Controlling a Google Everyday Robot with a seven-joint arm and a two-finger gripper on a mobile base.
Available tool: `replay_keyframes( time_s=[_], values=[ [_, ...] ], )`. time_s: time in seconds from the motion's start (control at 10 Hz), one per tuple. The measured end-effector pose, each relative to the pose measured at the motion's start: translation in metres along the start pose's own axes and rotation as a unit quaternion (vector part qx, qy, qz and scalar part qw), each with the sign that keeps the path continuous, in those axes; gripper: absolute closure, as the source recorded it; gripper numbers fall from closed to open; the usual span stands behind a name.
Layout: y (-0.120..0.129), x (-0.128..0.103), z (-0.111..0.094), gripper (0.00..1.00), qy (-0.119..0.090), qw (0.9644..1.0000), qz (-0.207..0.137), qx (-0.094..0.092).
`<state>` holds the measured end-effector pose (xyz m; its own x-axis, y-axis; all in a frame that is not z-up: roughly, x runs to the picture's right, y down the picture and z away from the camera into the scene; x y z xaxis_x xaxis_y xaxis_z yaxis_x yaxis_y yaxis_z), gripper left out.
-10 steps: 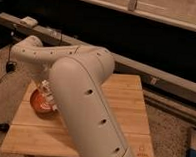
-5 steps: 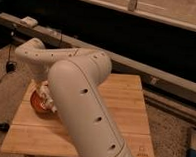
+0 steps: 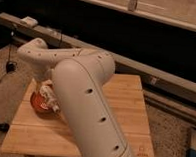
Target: Place the bottle in the ceramic bowl
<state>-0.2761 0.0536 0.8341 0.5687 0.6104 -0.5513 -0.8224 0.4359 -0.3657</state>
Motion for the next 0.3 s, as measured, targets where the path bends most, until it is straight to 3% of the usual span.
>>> replay_keyframes(
  time_s=[0.3],
  values=[
    [0.0021, -0.0003, -0.0006, 0.2, 0.0, 1.0, -0.002, 0.0]
  ],
)
